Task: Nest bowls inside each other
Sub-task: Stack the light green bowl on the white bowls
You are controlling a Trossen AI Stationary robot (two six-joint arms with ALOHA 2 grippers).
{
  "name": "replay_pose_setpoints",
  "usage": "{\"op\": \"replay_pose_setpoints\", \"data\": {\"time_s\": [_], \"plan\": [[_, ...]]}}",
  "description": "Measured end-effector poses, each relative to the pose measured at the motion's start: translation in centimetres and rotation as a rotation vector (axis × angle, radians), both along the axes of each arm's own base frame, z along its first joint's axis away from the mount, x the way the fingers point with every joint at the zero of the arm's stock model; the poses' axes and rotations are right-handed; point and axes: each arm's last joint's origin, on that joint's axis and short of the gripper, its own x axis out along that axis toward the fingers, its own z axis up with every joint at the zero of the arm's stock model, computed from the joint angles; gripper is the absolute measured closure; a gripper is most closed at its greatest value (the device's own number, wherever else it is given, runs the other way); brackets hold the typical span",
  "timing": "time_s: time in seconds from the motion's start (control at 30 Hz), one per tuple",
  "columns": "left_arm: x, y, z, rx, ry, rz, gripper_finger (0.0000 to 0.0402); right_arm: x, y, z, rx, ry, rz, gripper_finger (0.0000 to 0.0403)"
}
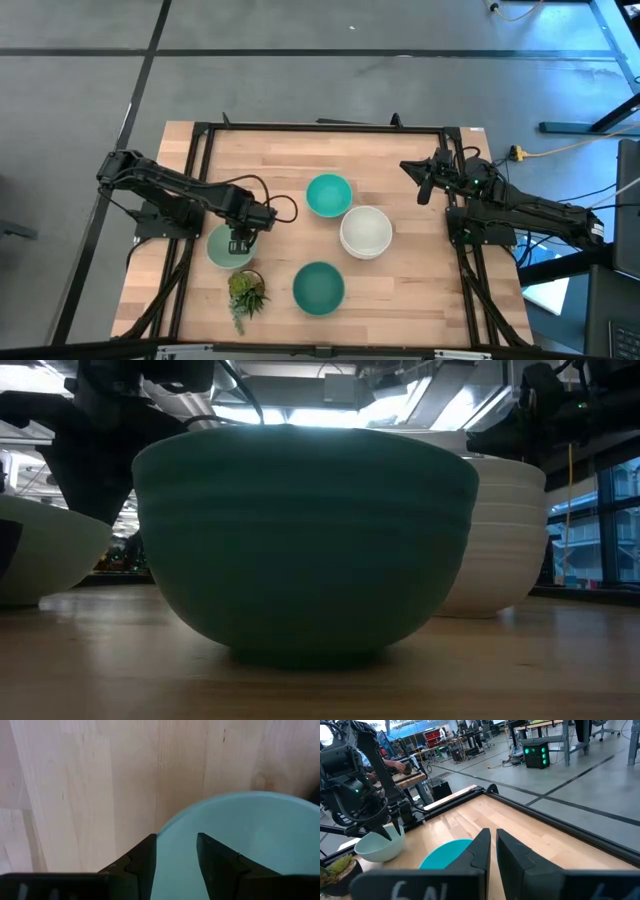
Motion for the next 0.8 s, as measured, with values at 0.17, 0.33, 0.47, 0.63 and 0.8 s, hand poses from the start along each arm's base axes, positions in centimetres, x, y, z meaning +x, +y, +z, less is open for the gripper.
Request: {"op": "replay_pose_setpoints", "data": {"time_s": [0.17, 0.33, 0.47, 0.63, 0.8], "plan": [[0.24, -0.05, 0.03, -0.005, -0.028, 0.002, 0.0267, 0.0, 0.0, 0.0, -0.001, 0.0, 0.0, 0.037], [0.27, -0.05, 0.08, -0.006, -0.035, 0.003, 0.0267, 0.0, 0.0, 0.0, -0.001, 0.0, 0.0, 0.037], [0.32, -0.06, 0.08, -0.007, -0.04, 0.003, 0.0267, 0.0, 0.0, 0.0, -0.001, 0.0, 0.0, 0.037], [0.48, -0.08, 0.09, -0.01, -0.057, 0.003, 0.0267, 0.0, 0.0, 0.0, -0.001, 0.0, 0.0, 0.037], [0.5, -0.09, 0.1, -0.01, -0.059, 0.002, 0.0266, 0.0, 0.0, 0.0, -0.001, 0.0, 0.0, 0.037]]}}
